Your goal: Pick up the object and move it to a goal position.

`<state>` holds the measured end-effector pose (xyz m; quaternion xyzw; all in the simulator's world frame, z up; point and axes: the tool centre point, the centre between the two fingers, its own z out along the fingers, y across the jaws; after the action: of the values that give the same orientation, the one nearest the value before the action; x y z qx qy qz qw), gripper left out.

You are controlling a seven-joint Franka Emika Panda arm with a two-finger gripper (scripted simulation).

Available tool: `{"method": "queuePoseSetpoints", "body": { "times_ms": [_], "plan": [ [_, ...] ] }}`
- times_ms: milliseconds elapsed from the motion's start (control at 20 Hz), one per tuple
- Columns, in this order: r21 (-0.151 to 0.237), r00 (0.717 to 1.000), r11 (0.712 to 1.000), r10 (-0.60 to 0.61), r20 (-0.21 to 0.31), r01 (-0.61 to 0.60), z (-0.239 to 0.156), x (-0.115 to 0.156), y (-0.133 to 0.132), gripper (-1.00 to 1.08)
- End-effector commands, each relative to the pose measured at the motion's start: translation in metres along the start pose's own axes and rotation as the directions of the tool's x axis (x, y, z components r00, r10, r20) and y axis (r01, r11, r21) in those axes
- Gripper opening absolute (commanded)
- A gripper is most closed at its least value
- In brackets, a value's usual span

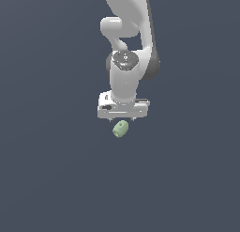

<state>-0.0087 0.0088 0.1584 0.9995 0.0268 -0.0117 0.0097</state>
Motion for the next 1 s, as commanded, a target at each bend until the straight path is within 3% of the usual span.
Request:
{"method": "queuePoseSetpoints", "body": {
  "times_ms": [0, 400, 950],
  "plan": [
    [0.000, 1.000, 1.000, 0.000, 0.000, 0.000, 0.000, 0.000, 0.000, 1.00],
    [-0.021, 1.000, 1.000, -0.008, 0.026, 0.009, 0.001, -0.007, 0.024, 1.00],
    [-0.018, 0.999, 0.999, 0.043, 0.021, -0.042, 0.005, -0.008, 0.022, 1.00]
  ]
}}
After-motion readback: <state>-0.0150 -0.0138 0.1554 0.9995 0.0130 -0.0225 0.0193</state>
